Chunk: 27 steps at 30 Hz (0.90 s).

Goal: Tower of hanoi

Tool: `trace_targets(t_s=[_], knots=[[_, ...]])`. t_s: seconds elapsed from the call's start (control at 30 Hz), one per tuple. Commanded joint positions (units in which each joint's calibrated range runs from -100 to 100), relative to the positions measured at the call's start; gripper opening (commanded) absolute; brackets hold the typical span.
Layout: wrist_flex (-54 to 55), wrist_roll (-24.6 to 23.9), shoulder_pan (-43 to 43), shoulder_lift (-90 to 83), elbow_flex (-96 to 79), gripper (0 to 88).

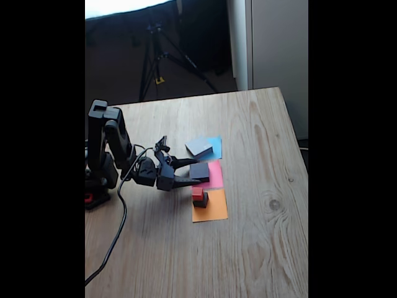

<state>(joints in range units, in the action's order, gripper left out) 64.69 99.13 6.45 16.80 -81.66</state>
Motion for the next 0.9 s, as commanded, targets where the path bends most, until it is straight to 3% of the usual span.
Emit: trace_targets(t_s=[0.0, 0.87], knots=[[1.1, 0.9, -0.7, 0.2, 1.0, 30.5], [2.1, 0.9, -1.1, 2.4, 1.9, 16.8]])
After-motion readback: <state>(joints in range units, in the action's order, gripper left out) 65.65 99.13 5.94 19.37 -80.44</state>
